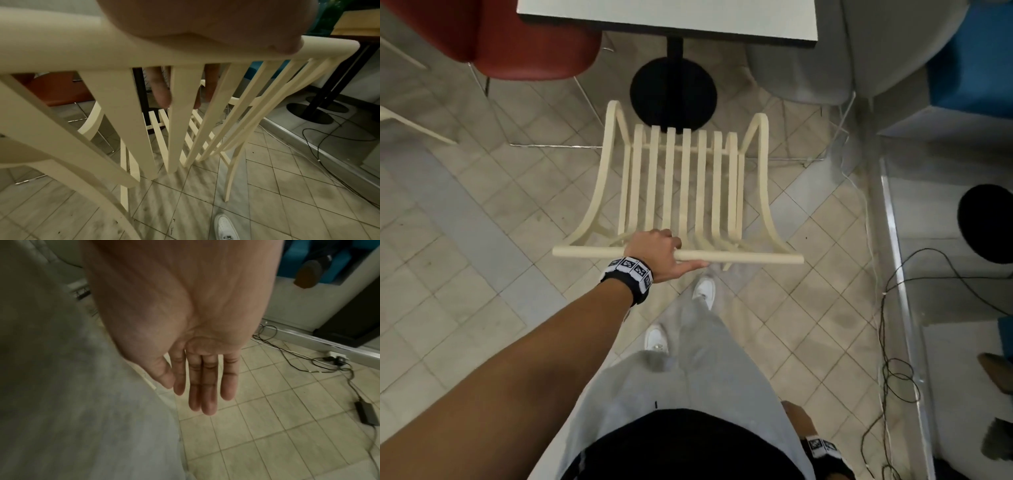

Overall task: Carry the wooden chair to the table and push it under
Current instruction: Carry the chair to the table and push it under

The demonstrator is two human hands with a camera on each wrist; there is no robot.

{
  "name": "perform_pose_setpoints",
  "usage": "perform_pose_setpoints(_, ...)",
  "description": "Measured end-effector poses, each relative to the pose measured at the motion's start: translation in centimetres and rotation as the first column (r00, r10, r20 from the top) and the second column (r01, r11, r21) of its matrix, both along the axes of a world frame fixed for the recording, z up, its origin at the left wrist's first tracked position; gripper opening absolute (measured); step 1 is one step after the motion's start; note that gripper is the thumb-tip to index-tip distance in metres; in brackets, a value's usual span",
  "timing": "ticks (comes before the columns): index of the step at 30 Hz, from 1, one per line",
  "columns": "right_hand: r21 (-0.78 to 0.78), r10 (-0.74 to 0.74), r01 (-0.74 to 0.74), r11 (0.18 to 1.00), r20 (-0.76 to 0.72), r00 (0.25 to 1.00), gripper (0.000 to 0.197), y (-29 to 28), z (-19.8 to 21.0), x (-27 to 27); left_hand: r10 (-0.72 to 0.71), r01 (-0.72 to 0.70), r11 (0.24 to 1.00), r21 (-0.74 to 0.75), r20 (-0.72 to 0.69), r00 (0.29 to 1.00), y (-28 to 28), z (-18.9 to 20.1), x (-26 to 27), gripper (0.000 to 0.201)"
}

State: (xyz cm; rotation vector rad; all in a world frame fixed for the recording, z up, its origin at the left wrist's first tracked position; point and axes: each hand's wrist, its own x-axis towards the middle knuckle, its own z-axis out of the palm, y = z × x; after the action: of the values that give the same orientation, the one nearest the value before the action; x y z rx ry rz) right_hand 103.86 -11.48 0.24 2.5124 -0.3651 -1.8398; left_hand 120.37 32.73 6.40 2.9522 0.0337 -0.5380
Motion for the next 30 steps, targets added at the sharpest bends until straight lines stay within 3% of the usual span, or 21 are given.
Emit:
perform_pose_setpoints(5,0.116,-0.014,0.006,0.993,0.072,0.997,0.007,3.3,2.0,8.2,0.022,-0.022,1.0,0.002,-0.087,0.996,-2.2,0.3,0.8,0.099)
perform_pose_setpoints(11,0.137,0.026,-0.035,0.99,0.073,0.997,0.025,3.8,2.9,15.0,-0.001,0.005,1.0,0.029,-0.144,0.99,-2.5,-0.2,2.4,0.101)
perform_pose_setpoints(15,0.172,0.063,-0.068,0.983,0.034,0.997,0.026,3.9,3.2,17.4,-0.048,0.059,0.995,0.077,-0.137,0.989,-1.3,0.1,4.6,0.105)
perform_pose_setpoints(20,0.161,-0.132,0.127,0.979,0.022,0.991,0.021,2.9,1.7,19.0,-0.076,0.089,0.991,0.097,-0.123,0.989,0.2,0.4,8.5,0.107)
perform_pose_setpoints(30,0.149,-0.278,0.264,0.953,0.08,0.957,0.023,6.3,3.1,21.5,-0.096,0.106,0.992,0.074,-0.123,0.988,4.9,0.1,15.6,0.106)
